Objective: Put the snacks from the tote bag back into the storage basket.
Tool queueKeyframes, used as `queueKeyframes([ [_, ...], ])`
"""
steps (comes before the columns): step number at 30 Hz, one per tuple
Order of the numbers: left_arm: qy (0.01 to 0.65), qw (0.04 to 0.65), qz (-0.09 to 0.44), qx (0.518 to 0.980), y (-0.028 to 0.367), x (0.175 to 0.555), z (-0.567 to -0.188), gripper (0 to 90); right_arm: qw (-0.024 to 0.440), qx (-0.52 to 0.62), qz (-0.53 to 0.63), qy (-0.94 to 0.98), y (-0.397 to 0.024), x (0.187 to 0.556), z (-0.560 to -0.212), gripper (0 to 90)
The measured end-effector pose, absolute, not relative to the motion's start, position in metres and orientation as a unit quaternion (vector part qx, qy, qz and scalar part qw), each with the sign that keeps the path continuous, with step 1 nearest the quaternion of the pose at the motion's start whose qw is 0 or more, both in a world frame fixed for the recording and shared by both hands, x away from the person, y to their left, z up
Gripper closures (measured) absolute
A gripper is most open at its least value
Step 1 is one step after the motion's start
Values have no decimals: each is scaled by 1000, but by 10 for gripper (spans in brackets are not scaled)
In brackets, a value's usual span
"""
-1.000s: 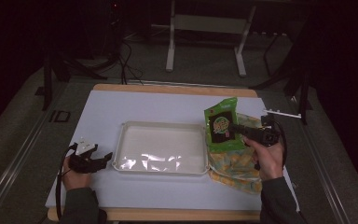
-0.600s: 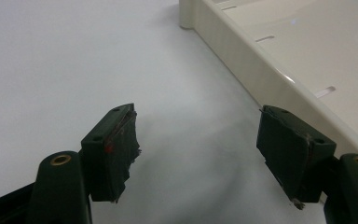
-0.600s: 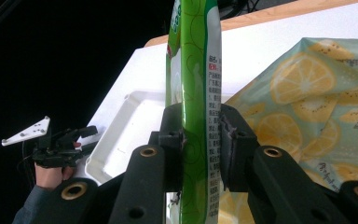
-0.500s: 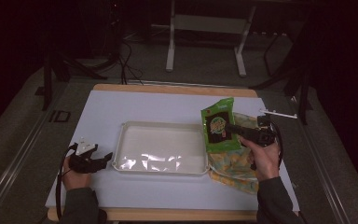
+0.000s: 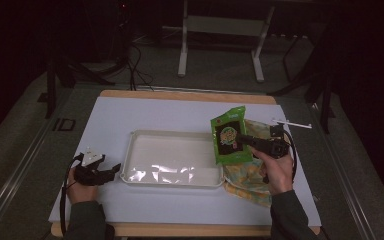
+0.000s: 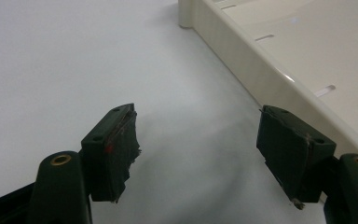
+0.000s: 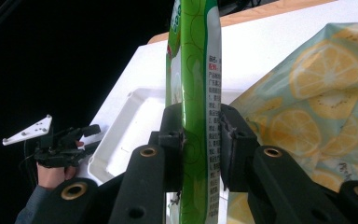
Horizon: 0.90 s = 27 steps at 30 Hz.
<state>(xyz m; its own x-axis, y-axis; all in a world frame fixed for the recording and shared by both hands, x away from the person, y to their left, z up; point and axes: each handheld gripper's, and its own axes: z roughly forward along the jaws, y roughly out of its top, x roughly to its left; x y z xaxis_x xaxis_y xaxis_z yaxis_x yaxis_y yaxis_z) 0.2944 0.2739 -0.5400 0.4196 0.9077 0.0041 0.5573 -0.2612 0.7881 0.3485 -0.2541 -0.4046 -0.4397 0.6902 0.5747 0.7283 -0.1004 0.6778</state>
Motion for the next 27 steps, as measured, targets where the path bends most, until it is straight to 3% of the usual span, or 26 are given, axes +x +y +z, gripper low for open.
queueKeyframes([
  [27, 483, 368, 238, 758, 274, 294, -540, 295, 20, -531, -523, -666, -235, 349, -415, 734],
])
